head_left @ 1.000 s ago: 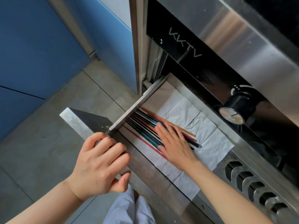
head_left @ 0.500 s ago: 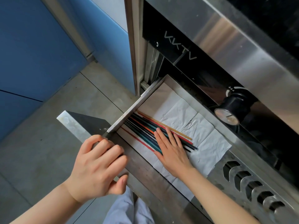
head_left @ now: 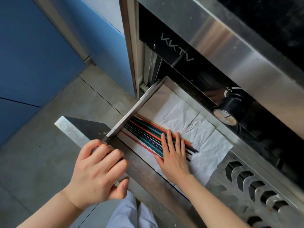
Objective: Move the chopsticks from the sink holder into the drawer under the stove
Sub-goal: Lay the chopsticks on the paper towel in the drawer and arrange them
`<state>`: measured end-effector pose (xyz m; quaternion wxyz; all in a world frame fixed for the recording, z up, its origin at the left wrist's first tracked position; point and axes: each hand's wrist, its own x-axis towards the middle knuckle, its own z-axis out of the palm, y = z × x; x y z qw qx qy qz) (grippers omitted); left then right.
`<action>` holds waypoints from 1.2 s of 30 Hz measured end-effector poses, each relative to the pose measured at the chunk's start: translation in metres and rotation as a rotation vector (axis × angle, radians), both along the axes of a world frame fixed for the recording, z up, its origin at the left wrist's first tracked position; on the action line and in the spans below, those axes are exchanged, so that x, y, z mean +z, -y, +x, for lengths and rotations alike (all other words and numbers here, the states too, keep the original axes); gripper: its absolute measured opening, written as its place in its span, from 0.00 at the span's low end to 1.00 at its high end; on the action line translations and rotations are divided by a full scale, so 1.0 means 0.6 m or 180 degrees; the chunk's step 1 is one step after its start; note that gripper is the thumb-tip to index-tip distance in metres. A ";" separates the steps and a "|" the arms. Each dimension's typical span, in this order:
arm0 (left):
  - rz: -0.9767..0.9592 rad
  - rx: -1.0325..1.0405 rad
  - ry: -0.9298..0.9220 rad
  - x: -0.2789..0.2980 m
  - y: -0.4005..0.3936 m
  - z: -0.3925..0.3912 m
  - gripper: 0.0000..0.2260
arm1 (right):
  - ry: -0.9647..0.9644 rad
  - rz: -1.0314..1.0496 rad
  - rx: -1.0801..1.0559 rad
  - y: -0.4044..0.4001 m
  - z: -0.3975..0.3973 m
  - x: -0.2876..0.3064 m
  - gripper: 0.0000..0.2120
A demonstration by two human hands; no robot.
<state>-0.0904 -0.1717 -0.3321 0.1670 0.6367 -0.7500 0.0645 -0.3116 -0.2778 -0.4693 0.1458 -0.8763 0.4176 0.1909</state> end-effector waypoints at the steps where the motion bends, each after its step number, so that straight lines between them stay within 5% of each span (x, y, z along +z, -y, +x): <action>1: -0.0006 0.0004 0.0001 -0.001 -0.001 0.000 0.22 | 0.0039 0.0034 0.0047 0.000 0.004 0.001 0.37; 5: -0.0016 0.0001 -0.0015 -0.001 0.000 -0.001 0.21 | 0.0201 0.0144 0.0721 -0.003 0.041 0.003 0.36; 18: -0.0013 0.0031 -0.0051 0.001 0.002 -0.002 0.20 | 0.0579 0.0360 0.0515 0.046 0.012 0.013 0.30; 36: -0.0034 0.0049 -0.0017 -0.002 -0.001 -0.002 0.20 | 0.0527 0.0101 0.1307 0.076 0.102 -0.010 0.27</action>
